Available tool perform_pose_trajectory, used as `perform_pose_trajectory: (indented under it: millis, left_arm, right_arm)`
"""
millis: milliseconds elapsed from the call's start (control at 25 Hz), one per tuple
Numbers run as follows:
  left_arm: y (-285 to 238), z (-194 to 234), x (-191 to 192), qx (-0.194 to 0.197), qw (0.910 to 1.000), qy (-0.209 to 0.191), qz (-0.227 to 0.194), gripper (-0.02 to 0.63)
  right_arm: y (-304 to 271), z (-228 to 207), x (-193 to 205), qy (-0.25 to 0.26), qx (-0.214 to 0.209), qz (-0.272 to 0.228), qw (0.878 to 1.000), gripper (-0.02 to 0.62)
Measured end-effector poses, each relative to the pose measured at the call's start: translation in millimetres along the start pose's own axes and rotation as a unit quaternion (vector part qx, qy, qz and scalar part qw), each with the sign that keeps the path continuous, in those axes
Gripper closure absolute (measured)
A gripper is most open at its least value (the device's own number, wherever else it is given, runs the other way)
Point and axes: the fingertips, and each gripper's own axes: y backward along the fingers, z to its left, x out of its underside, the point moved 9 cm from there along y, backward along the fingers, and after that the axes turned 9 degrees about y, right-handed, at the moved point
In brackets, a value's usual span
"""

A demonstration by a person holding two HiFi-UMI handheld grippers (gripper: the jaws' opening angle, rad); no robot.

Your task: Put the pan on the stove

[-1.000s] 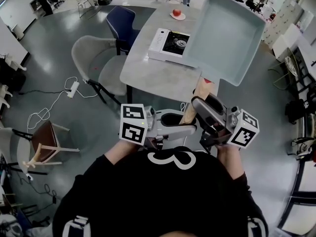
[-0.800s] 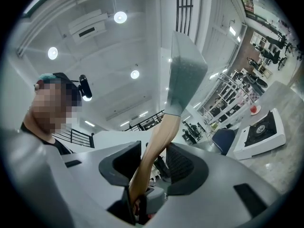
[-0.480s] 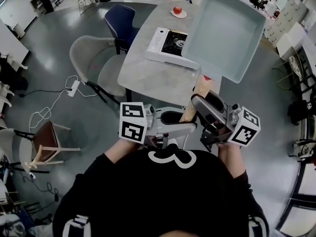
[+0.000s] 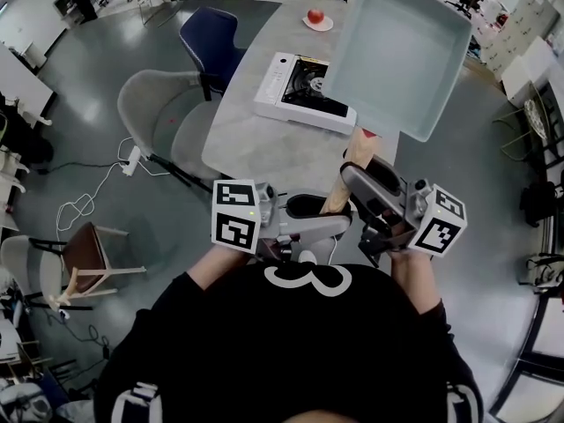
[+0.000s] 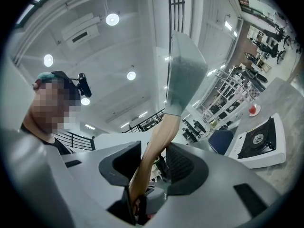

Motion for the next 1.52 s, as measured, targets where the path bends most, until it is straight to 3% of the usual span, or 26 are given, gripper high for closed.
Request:
perform_pose_trajectory:
  millis: [320,920,1520]
  left_arm:
    - [-21,43,-41,-0.013,0.9998,0.013,-0.009,0.497]
    - [-28,103,-58,-0.043,0.9981,0.031,-0.029,0.495]
    - [-24,110,-55,-0.062,0.9954,0.059,-0.044,0.494]
  right_arm:
    - [-8,-62,-26,-0.019,-0.003,0.008,1.0,0.436]
    - [-12,-136,-20,-0.055,-0.016,0.026,0.998,0.436]
    - [-16,-149,-12,-0.088,-0.017,0.037,0.995,0.435]
